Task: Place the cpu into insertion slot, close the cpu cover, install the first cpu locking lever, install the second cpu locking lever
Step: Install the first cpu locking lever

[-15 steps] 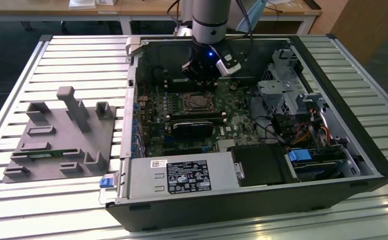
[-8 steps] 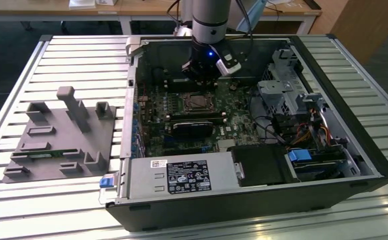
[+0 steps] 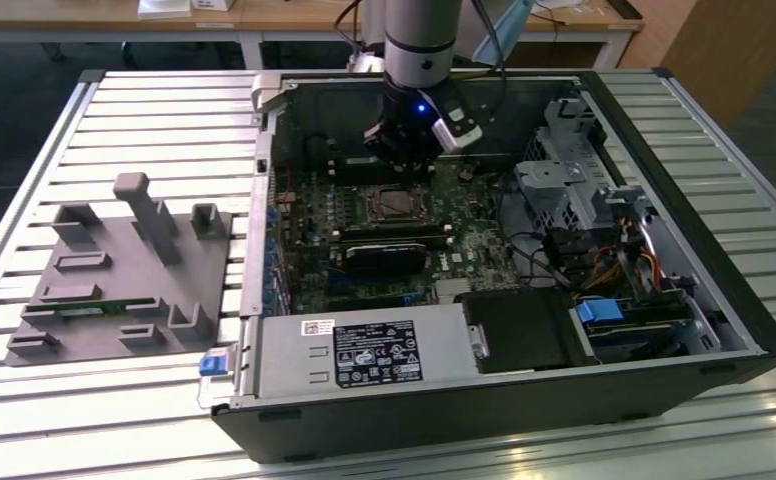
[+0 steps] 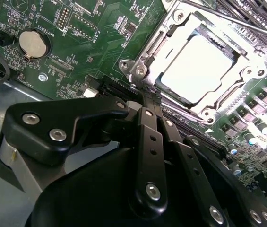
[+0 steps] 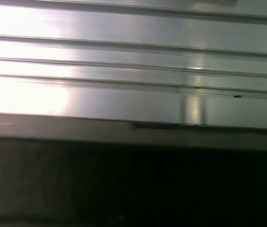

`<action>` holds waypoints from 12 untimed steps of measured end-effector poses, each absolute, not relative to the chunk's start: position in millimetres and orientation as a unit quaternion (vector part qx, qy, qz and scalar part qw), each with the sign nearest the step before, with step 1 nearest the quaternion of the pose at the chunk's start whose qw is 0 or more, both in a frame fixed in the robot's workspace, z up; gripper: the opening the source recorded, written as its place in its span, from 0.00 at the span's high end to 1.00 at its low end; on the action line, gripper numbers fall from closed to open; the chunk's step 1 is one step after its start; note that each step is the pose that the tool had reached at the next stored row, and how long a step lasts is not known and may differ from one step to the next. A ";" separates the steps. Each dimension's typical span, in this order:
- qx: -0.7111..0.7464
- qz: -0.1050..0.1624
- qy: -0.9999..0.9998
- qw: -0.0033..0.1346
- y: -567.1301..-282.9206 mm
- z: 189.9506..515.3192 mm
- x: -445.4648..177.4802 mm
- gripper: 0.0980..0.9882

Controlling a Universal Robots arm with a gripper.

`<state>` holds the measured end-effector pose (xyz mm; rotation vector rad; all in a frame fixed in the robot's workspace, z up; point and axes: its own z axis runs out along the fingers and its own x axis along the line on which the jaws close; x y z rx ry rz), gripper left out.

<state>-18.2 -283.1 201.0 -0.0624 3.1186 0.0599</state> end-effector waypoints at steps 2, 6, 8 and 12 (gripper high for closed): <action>-0.020 0.018 1.000 0.011 -283.0 200.6 -18.3 0.99; -0.020 0.014 1.000 0.011 -282.8 199.6 -18.3 0.99; -0.020 0.013 1.000 0.011 -282.5 198.5 -18.2 0.99; -0.020 0.011 1.000 0.011 -281.7 197.2 -18.1 0.99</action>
